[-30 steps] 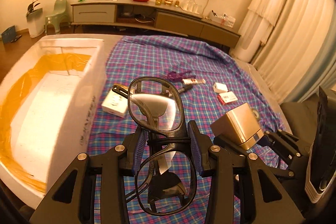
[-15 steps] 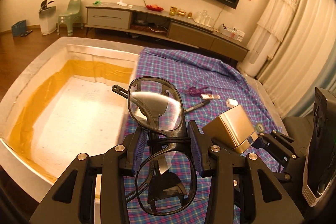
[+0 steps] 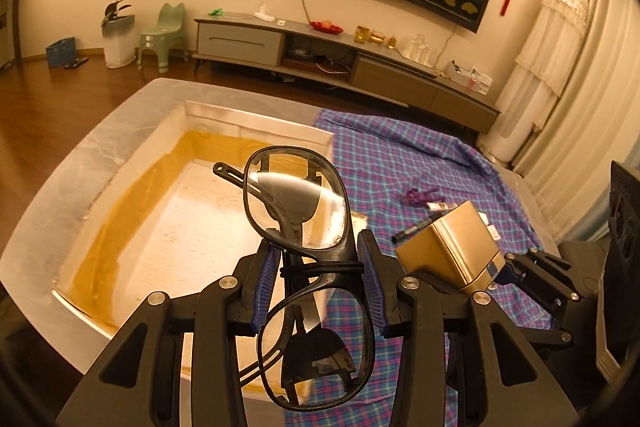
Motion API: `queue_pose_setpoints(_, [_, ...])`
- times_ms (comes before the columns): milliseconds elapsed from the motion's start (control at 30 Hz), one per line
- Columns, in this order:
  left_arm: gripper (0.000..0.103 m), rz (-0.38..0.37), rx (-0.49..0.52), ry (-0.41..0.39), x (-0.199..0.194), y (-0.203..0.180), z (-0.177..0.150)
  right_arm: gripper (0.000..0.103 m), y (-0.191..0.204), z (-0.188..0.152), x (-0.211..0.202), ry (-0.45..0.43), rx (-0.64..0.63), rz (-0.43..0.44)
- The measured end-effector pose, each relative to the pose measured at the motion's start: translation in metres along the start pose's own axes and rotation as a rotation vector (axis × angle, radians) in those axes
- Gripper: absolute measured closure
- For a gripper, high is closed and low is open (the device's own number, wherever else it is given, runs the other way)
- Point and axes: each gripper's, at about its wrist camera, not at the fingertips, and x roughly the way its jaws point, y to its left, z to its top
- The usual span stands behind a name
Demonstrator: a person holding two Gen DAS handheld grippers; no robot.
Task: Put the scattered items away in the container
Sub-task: 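Carry the glasses and gold tin together over the orange-lined white box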
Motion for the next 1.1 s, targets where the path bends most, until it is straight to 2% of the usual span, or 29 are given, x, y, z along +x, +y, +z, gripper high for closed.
queue_pose_setpoints(267, [0.062, 0.042, 0.002, -0.004, 0.000, 0.024, 0.011, 0.053, 0.016, 0.021, 0.012, 0.002, -0.036, 0.019])
queue_pose_setpoints(567, [0.062, 0.070, -0.012, 0.026, 0.013, 0.048, 0.023, 0.053, 0.030, 0.039, 0.032, 0.018, -0.086, 0.023])
queue_pose_setpoints(1100, [0.062, 0.068, -0.061, 0.140, 0.063, 0.082, 0.049, 0.053, 0.037, 0.064, 0.077, 0.079, -0.106, 0.043])
